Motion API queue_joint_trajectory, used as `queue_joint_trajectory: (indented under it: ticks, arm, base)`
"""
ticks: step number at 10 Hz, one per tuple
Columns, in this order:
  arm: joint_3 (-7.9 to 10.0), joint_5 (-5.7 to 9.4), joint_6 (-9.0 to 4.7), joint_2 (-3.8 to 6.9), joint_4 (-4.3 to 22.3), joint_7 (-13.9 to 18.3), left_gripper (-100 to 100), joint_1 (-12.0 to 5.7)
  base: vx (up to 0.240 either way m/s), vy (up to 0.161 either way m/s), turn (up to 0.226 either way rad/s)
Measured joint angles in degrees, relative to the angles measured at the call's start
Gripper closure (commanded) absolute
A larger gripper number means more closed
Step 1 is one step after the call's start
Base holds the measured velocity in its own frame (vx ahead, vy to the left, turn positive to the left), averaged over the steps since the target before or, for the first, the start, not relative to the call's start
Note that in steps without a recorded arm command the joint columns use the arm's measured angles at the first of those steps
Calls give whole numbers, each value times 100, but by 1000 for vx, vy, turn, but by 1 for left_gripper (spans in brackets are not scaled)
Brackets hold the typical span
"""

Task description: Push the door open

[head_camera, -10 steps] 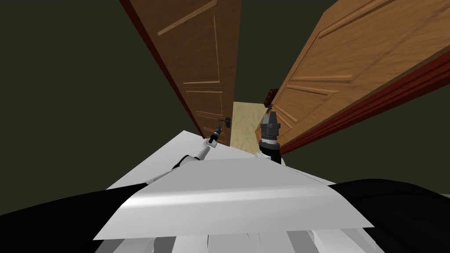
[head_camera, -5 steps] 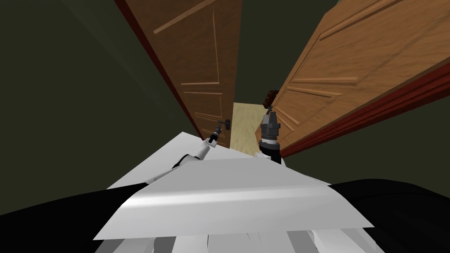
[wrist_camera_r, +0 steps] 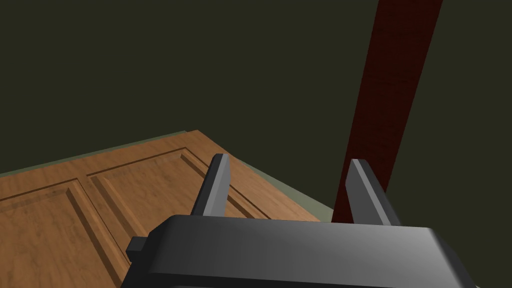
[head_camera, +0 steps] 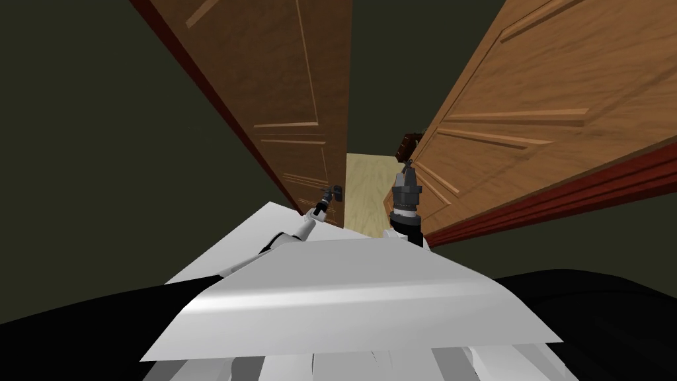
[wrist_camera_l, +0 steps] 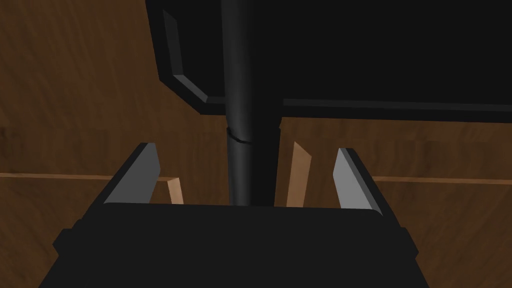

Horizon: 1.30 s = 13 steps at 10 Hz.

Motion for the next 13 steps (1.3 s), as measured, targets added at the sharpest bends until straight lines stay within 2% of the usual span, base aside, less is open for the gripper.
queue_joint_trajectory:
  ticks: [1, 6, 8, 10, 11, 12, 13]
  arm:
    - [2, 0, -1, -2, 0, -2, 100, -2]
    - [10, 1, 1, 6, -15, -3, 100, -35]
    - [39, 6, 4, 0, 27, -25, 100, -24]
    - [94, 16, 39, 12, 12, -71, 100, 66]
    - [137, 28, 21, 11, 69, -92, 100, 38]
    - [179, 40, 64, 27, -8, -107, 100, 50]
    - [277, 70, -39, 12, 248, -142, 100, -103]
  base:
    - [-11, 5, 6]
    - [-7, 4, -5]
    - [102, -85, 38]
    - [168, -119, 37]
    - [146, -118, 38]
    - [162, -147, 44]
    - [139, -111, 34]
